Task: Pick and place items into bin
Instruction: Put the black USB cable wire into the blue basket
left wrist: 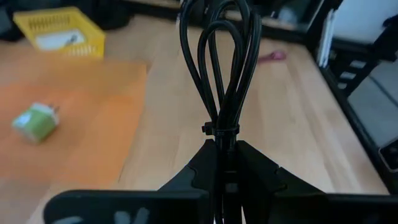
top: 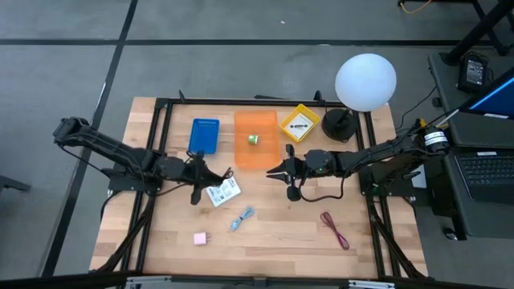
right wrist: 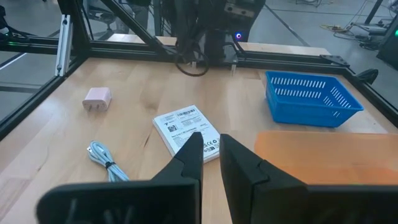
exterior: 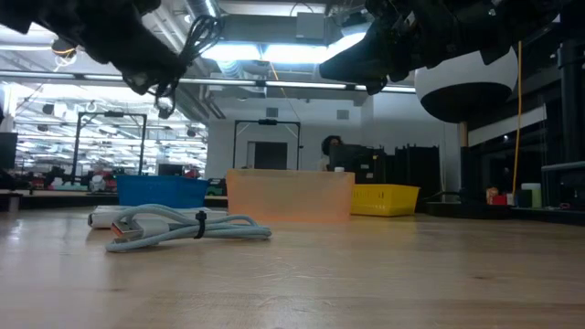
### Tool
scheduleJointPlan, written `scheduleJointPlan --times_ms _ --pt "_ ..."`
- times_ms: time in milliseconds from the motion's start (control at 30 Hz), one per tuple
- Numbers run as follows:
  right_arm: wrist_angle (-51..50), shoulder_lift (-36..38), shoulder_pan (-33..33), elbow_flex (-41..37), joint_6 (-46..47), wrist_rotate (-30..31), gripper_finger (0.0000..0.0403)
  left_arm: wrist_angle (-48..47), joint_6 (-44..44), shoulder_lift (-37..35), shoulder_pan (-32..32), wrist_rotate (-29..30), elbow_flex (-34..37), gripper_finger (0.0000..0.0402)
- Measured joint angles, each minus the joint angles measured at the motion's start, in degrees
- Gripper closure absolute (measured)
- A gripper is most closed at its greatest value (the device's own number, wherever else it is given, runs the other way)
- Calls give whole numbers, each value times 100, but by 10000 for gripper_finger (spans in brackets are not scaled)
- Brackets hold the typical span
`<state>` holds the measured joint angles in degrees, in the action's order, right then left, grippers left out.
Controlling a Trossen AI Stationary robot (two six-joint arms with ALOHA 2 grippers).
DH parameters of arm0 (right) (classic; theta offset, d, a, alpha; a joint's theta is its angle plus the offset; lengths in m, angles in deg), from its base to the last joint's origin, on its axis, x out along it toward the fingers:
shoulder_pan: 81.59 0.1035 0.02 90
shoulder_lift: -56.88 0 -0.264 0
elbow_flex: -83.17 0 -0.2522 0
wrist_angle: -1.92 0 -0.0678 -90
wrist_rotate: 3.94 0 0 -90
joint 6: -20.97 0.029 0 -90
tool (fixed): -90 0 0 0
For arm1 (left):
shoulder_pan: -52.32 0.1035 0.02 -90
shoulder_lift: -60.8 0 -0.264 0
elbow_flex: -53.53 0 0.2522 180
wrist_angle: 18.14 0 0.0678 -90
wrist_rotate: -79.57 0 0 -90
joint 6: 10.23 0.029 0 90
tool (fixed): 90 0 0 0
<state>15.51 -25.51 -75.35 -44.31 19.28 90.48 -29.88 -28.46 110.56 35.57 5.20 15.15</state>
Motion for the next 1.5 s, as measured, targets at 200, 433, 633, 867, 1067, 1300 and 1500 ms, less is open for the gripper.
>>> scheduleJointPlan --times_ms 200,433,633,867,1067,1300,1500 --pt "0 0 0 0 6 -1 368 771 251 -26 17 174 381 366" --pt "0 0 -2 2 9 -1 368 815 249 -39 249 226 395 365" --pt "0 0 -2 2 11 0 368 813 295 -39 533 1055 397 366" --pt "0 0 -1 2 11 -1 368 810 31 -39 1055 1660 397 364" --pt "0 0 -2 2 11 -1 368 710 -358 -39 1494 2140 400 365" --pt "-2 0 -1 2 12 0 368 -23 -1158 -39 2035 2377 400 366" --pt "-2 0 0 2 11 1 368 -311 -1496 -39 2483 2021 400 366"
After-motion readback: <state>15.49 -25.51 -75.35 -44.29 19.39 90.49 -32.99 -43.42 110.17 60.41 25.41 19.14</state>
